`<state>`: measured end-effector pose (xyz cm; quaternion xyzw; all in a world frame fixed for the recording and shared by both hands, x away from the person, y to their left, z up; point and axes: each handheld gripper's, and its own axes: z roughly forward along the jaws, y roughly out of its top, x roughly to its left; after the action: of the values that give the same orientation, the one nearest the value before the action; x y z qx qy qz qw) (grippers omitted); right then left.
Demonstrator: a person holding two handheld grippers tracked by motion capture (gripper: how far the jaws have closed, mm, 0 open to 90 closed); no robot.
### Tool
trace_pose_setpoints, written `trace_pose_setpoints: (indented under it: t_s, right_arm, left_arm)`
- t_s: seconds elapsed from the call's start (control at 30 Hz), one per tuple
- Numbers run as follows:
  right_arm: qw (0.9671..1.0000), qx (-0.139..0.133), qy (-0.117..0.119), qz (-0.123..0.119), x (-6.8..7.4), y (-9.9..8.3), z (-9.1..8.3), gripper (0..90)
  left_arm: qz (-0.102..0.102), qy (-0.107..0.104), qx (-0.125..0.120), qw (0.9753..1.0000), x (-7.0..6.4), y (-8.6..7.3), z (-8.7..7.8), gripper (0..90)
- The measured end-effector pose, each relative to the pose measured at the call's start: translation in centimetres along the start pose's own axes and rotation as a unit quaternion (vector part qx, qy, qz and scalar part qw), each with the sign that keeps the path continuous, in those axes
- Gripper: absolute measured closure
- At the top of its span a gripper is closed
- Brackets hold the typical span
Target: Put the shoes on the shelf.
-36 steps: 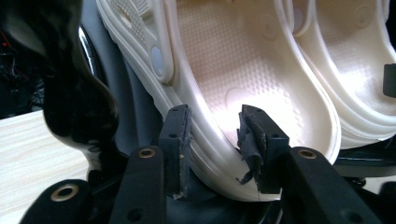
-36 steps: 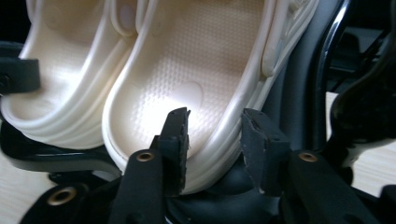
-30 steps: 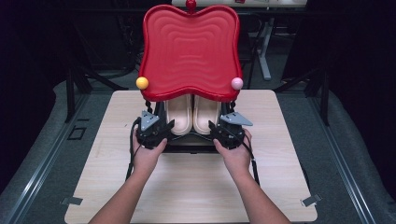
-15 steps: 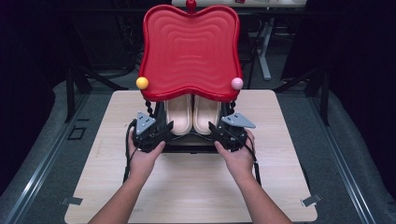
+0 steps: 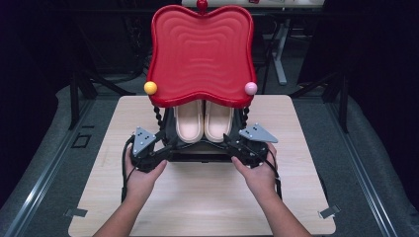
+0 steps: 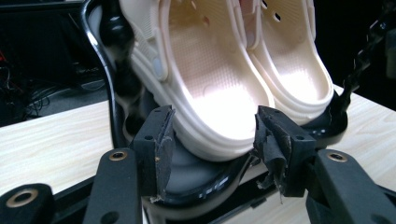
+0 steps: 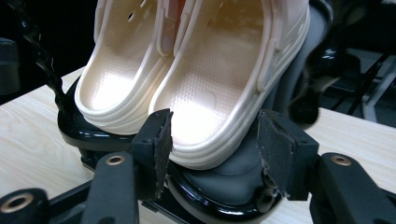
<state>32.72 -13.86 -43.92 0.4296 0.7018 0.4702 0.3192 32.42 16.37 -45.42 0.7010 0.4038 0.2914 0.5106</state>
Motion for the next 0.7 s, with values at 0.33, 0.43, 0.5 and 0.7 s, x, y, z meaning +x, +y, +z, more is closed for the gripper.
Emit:
trace_pose_setpoints:
  t_s: [0.33,0.43,0.5,0.7]
  right_arm:
    - [0.9989,0.010,-0.018,-0.041,-0.4,-1.7,-1.6,43.2]
    - [0.9989,0.015,-0.016,-0.041,-0.8,-2.7,-2.2,42.9]
    - [0.9985,0.021,-0.019,-0.047,-1.0,-3.3,-2.7,42.6]
    - [0.9984,0.038,-0.023,-0.035,-1.8,-5.8,-3.9,42.5]
  left_arm:
    - [0.002,0.016,0.011,0.9998,1.5,-1.8,-2.4,45.9]
    - [-0.004,0.019,0.012,0.9997,1.8,-2.5,-3.1,45.5]
    - [-0.010,0.021,0.015,0.9996,2.0,-3.1,-3.5,45.3]
    - [-0.023,0.026,0.027,0.9990,2.3,-5.0,-4.2,45.0]
